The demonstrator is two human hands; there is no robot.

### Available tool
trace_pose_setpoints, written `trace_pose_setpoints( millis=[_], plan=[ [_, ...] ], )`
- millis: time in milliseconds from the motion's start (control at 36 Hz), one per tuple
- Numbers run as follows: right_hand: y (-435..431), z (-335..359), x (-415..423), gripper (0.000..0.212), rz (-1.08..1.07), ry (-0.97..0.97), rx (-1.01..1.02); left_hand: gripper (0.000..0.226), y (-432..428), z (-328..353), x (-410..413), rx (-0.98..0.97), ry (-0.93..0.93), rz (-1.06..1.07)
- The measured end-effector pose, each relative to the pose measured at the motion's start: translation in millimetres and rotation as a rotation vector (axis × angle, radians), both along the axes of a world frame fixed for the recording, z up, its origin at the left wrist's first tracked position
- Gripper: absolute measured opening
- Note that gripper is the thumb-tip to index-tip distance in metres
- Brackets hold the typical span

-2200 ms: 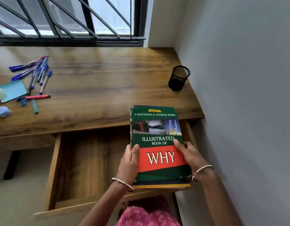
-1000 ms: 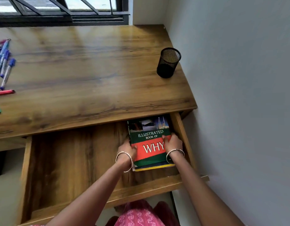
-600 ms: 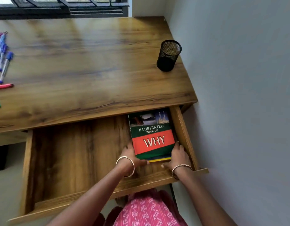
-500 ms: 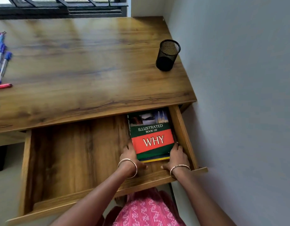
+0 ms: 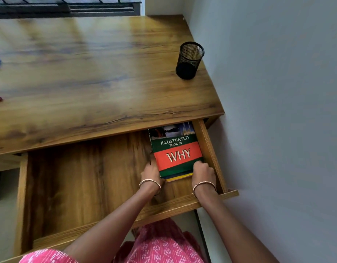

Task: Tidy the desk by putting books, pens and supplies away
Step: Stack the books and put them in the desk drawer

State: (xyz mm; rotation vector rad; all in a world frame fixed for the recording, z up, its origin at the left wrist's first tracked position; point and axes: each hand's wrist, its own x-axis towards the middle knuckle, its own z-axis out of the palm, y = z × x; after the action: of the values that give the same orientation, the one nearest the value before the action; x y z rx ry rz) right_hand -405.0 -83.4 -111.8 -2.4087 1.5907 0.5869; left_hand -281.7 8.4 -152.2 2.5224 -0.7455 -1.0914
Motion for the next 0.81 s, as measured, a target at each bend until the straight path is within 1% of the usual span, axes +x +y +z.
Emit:
trace_pose_setpoints(
  millis=[56,83,167,250,306,333,389,444,500,528,556,611,639,667,694,722,750,778,806],
  plan=[
    [3.7,-0.4,0.0,0.013,-0.02,-0.053,0.007,0.087,0.7,-2.4,2.0,0.018,-0.018,-0.056],
    [5.8,-0.6,-0.5,0.011,-0.03,-0.086,0.006,0.089,0.8,-1.5,2.6,0.021,-0.018,-0.068],
    [10.6,-0.6,-4.9,0.012,-0.007,-0.188,-0.006,0.077,4.0,2.6,7.6,0.043,-0.031,-0.114],
    [16.2,2.9,-15.0,0.022,0.102,-0.331,0.04,0.067,15.2,13.3,15.0,0.055,-0.033,-0.17],
    [24.8,7.3,-24.2,0.025,0.181,-0.421,0.064,0.06,29.5,25.9,17.4,0.057,-0.043,-0.201],
    [30.9,9.0,-29.0,0.024,0.218,-0.455,0.06,0.06,39.0,32.9,17.2,0.044,-0.056,-0.213],
    [45.8,12.4,-39.9,0.022,0.277,-0.531,0.054,0.067,64.1,49.7,15.8,-0.011,-0.097,-0.249],
    [62.1,16.2,-50.4,0.022,0.368,-0.58,0.034,0.076,95.6,66.2,13.3,-0.067,-0.134,-0.348],
    [77.6,20.0,-59.5,0.025,0.482,-0.585,-0.03,0.082,127.7,76.1,9.9,-0.066,-0.187,-0.479],
    [85.0,21.1,-62.9,0.027,0.514,-0.596,-0.067,0.08,142.4,77.7,8.6,-0.073,-0.218,-0.508],
    [92.5,21.8,-65.9,0.028,0.51,-0.626,-0.087,0.073,156.7,76.2,6.0,-0.115,-0.222,-0.481],
    [108.7,19.8,-72.1,0.026,0.378,-0.728,-0.062,0.043,184.2,74.9,-2.8,-0.28,-0.201,-0.272],
    [117.6,18.1,-75.0,0.024,0.25,-0.776,-0.037,0.031,197.3,71.3,-7.4,-0.34,-0.184,-0.118],
    [126.6,15.4,-77.6,0.022,0.08,-0.81,0.004,0.031,208.9,70.4,-12.2,-0.357,-0.143,0.059],
    [135.2,12.5,-78.7,0.022,-0.131,-0.837,0.08,0.036,220.2,67.5,-17.0,-0.349,-0.046,0.245],
    [142.1,9.9,-78.3,0.023,-0.384,-0.875,0.194,0.038,229.5,65.7,-20.9,-0.327,0.117,0.442],
    [147.4,6.6,-76.8,0.024,-0.651,-0.929,0.323,0.036,237.0,63.5,-24.4,-0.291,0.337,0.65],
    [151.5,4.4,-73.9,0.024,-0.904,-0.97,0.456,0.031,242.5,62.6,-27.2,-0.249,0.574,0.86],
    [154.5,3.0,-70.0,0.021,-1.102,-0.989,0.577,0.023,246.3,63.4,-29.2,-0.224,0.777,1.051]
  ],
)
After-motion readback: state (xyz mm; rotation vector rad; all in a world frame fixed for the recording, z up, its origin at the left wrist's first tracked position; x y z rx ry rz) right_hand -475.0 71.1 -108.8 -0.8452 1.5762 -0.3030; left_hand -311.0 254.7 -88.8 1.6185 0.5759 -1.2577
